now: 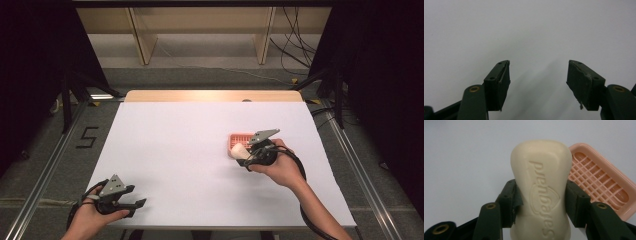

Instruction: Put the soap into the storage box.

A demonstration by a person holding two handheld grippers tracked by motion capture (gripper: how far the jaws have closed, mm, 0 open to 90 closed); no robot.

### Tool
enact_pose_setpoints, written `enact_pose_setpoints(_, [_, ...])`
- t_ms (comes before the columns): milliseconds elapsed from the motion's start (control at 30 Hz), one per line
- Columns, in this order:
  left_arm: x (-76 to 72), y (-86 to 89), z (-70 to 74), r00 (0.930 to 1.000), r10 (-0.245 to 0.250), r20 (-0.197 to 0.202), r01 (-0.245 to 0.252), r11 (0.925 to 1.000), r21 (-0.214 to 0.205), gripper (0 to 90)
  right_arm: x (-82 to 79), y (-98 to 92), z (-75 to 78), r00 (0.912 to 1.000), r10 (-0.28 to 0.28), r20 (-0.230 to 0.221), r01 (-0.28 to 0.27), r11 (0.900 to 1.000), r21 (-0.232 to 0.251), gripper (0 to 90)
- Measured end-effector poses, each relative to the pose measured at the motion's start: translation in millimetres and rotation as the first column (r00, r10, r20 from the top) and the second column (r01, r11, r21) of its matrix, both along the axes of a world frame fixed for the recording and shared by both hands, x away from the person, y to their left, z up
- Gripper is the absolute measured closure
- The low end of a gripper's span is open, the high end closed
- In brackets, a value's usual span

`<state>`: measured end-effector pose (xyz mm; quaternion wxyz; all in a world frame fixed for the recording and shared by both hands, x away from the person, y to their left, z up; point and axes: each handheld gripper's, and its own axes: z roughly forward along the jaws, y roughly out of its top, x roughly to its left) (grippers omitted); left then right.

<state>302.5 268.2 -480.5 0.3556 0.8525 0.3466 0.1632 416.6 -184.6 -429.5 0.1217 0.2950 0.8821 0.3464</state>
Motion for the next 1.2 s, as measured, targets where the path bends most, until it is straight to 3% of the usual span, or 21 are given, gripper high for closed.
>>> enact_pose_setpoints(100, [0.0,-0.1,-0.1,1.0,0.0,-0.002,0.0,1.0,-0.001,34.6,1.0,-2.6,1.2,0.9999,0.005,-0.013,-0.005,0.9999,-0.015,50.3])
enact_pose_setpoints(233, [-0.4,-0.8,-0.7,0.9999,0.006,-0.009,-0.006,0.9999,-0.011,34.5,2.3,-4.5,0.4,1.0,-0.004,0.005,0.004,0.9999,-0.01,50.3])
enact_pose_setpoints(300, [1.4,0.3,-0.6,1.0,0.0,0.004,0.0,1.0,0.003,34.5,3.4,-7.1,2.1,1.0,0.005,-0.007,-0.006,0.9997,-0.023,50.3])
enact_pose_setpoints(333, [0.1,-0.6,-1.0,0.9999,0.011,-0.008,-0.011,0.9998,-0.015,34.6,4.3,-7.4,0.9,0.9999,0.007,0.008,-0.007,0.9998,-0.019,50.3])
enact_pose_setpoints(367, [2.1,0.6,-0.6,0.9999,0.003,0.017,-0.003,1.0,0.008,34.5,3.8,-7.7,1.3,1.0,-0.002,-0.002,0.002,0.9998,-0.02,50.3])
enact_pose_setpoints(400, [-0.4,-1.0,-1.1,0.9997,0.023,-0.003,-0.023,0.9995,-0.023,34.6,5.0,-8.4,1.0,1.0,0.004,0.0,-0.004,0.9997,-0.025,50.3])
enact_pose_setpoints(433, [-1.5,-0.5,-0.4,0.9995,0.028,-0.017,-0.028,0.9994,-0.021,34.5,6.5,-9.1,0.7,1.0,0.005,0.008,-0.005,0.9995,-0.031,50.3])
enact_pose_setpoints(500, [-2.5,-2.3,-1.4,0.9989,0.041,-0.025,-0.042,0.9976,-0.054,34.5,7.5,-11.4,3.4,0.9999,0.007,-0.013,-0.008,0.999,-0.045,50.3])
enact_pose_setpoints(567, [-1.8,-1.1,-1.1,0.999,0.038,-0.024,-0.039,0.9987,-0.033,34.6,9.5,-12.3,3.5,1.0,-0.006,-0.002,0.005,0.9994,-0.033,50.3])
enact_pose_setpoints(700, [-2.0,-2.4,-1.5,0.9988,0.042,-0.025,-0.043,0.9975,-0.057,34.6,13.5,-15.9,4.5,0.9999,-0.004,0.013,0.005,0.9988,-0.048,50.3])
enact_pose_setpoints(767, [-1.3,-1.6,-0.8,0.9994,0.032,-0.01,-0.033,0.9984,-0.045,34.6,15.2,-17.7,5.0,0.9999,0.007,0.012,-0.006,0.9984,-0.056,50.3])
enact_pose_setpoints(833, [-0.5,1.4,1.4,0.9999,0.006,-0.013,-0.006,1.0,-0.001,34.6,16.2,-19.2,6.5,0.9999,0.015,-0.001,-0.015,0.9971,-0.075,50.3])
enact_pose_setpoints(900, [-1.6,0.2,0.6,0.9995,0.024,-0.022,-0.024,0.9995,-0.019,34.5,17.1,-19.8,7.2,0.9999,0.011,0.003,-0.01,0.9967,-0.081,50.3])
enact_pose_setpoints(933, [-2.0,-2.3,-1.2,0.999,0.041,-0.019,-0.042,0.9977,-0.053,34.6,16.4,-19.3,6.6,1.0,-0.004,0.008,0.004,0.9976,-0.069,50.3])
enact_pose_setpoints(967, [-1.6,-1.5,-1.2,0.9989,0.041,-0.022,-0.042,0.9985,-0.035,34.6,17.1,-19.7,8.6,0.9998,-0.002,-0.02,0.0,0.997,-0.078,50.3])
enact_pose_setpoints(1100, [-2.2,-2.6,-1.4,0.9988,0.043,-0.024,-0.045,0.9974,-0.057,34.6,19.4,-21.2,8.4,0.9999,0.005,0.014,-0.004,0.996,-0.089,50.3])
enact_pose_setpoints(1167, [-0.5,0.0,0.1,0.9998,0.018,-0.01,-0.018,0.9996,-0.022,34.5,20.6,-21.8,11.0,0.9998,0.016,-0.015,-0.018,0.9952,-0.097,50.3])
enact_pose_setpoints(1200, [-1.1,-1.5,-0.8,0.9994,0.032,-0.01,-0.033,0.9985,-0.044,34.6,21.3,-21.8,11.1,0.9997,0.019,-0.015,-0.021,0.9948,-0.1,50.3])
